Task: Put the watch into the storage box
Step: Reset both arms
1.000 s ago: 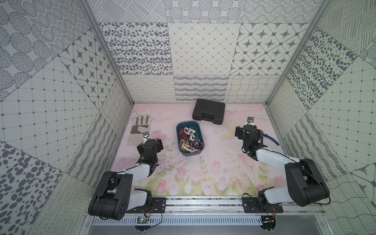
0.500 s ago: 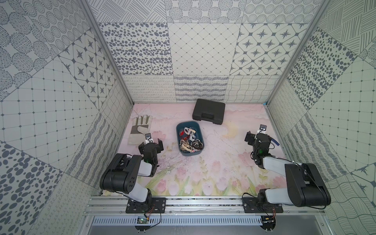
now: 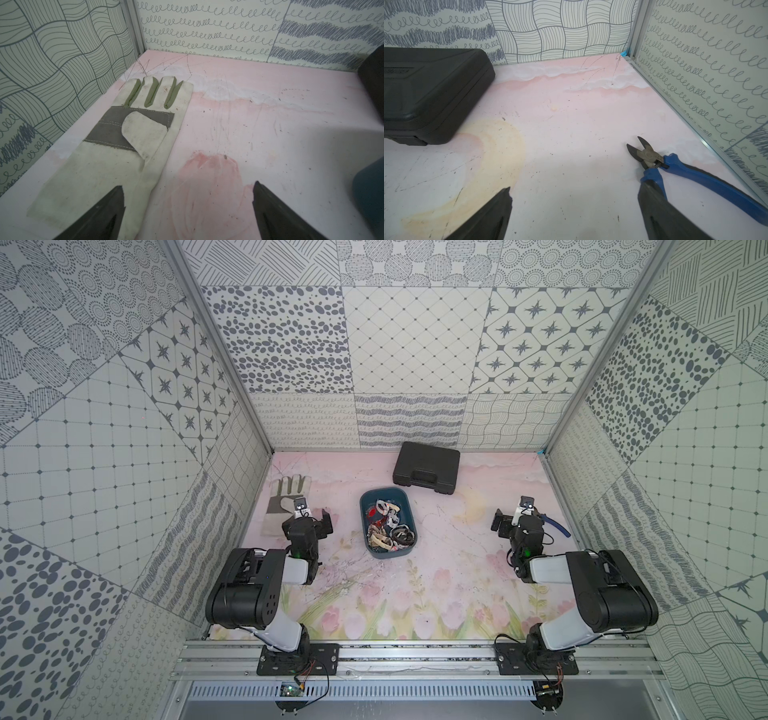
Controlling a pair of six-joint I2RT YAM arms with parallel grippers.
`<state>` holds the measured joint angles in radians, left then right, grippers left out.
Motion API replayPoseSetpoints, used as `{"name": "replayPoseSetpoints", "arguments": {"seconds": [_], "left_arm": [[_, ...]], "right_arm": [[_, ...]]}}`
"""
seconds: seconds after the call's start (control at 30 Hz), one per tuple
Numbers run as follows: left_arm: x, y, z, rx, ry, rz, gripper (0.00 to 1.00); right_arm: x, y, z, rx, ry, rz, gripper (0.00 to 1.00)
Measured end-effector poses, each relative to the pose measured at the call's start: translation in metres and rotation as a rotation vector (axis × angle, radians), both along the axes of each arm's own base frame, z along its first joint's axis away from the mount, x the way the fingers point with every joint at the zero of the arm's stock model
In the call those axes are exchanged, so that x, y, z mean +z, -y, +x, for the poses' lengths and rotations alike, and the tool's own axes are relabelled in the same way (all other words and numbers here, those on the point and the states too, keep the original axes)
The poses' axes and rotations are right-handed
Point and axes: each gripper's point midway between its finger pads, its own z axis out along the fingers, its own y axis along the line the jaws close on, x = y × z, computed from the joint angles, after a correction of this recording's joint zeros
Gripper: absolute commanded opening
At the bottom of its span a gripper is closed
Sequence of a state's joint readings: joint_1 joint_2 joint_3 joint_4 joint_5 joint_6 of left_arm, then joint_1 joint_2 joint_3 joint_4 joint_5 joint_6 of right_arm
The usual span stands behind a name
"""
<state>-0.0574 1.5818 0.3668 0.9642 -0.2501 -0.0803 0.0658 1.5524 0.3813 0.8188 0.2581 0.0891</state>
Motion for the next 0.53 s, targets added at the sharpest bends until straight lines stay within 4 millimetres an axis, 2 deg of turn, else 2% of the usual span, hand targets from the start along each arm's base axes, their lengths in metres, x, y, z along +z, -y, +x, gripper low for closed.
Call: {"name": "replayPoseSetpoints", "arguments": {"seconds": [0.53], "left_arm": [[-0.0065,0.0021,-0.0011,-0.019,-0.029,-0.008,0.99]], "right_arm": [[0.0050,-0.0013,0.0021,0.007,0.022,0.003,0.99]]}}
